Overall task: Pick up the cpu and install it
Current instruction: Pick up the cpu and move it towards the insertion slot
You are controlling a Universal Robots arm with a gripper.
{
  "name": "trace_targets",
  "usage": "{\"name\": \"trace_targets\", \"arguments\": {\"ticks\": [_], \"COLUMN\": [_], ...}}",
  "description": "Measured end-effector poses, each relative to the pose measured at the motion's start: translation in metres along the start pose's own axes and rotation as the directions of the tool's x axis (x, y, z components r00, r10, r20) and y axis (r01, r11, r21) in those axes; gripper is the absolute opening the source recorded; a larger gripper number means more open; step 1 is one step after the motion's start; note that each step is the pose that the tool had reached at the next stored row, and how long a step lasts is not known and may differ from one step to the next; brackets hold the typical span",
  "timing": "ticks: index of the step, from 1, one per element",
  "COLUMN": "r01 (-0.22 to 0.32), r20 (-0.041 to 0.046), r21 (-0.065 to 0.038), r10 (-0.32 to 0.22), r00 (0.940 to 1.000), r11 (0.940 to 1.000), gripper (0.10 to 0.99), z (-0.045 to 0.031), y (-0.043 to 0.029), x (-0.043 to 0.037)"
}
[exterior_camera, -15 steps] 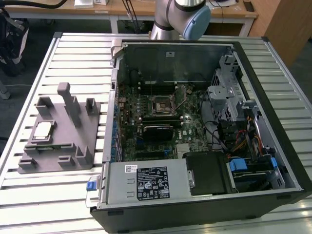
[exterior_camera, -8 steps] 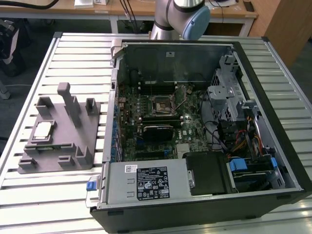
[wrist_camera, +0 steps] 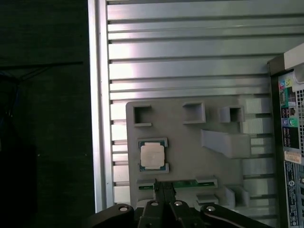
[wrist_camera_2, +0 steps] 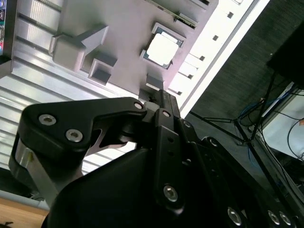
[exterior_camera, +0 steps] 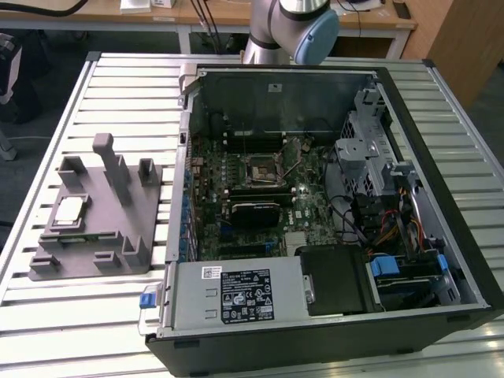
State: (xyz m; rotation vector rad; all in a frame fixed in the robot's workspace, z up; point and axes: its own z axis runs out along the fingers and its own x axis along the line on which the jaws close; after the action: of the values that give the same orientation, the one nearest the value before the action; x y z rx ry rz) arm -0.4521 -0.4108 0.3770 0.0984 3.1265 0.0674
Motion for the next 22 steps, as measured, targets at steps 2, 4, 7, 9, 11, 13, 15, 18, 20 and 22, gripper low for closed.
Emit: {"name": "trace_targets", "arguments": {"ticks": [2, 4, 7, 9, 11, 13, 15, 18, 20, 22], "r01": [0.0, 0.0, 0.0, 0.0, 0.0, 0.001, 0.002, 0.002, 0.003, 0.004], "r20": [-0.0003, -0.0002, -0.0001, -0.0001, -0.0001, -0.0003, -0.0001, -0.0003, -0.0003, -0.0003], "r21": [0.0, 0.0, 0.0, 0.0, 0.0, 0.0, 0.0, 0.0, 0.0, 0.0], "r10": [0.0, 0.0, 0.0, 0.0, 0.0, -0.001, -0.002, -0.002, -0.003, -0.004], "r00": [1.0, 1.0, 1.0, 1.0, 1.0, 1.0, 1.0, 1.0, 1.0, 1.0], "r11": [1.0, 1.0, 1.0, 1.0, 1.0, 1.0, 1.0, 1.0, 1.0, 1.0], "gripper": [0.114, 0.114, 0.114, 0.114, 0.114, 0.114, 0.114, 0.114, 0.114, 0.114], "z": [0.0004, 0.0011, 0.0022, 0.0033, 0.0054, 0.0085, 0.0118, 0.0158, 0.0187, 0.0217], "y": [-0.0001, 0.0, -0.0001, -0.0001, -0.0003, -0.0004, -0.0006, -0.0008, -0.0009, -0.0012], "x": [0.0001, 0.0003, 0.0003, 0.0003, 0.0003, 0.0004, 0.0004, 0.0004, 0.0005, 0.0005]}}
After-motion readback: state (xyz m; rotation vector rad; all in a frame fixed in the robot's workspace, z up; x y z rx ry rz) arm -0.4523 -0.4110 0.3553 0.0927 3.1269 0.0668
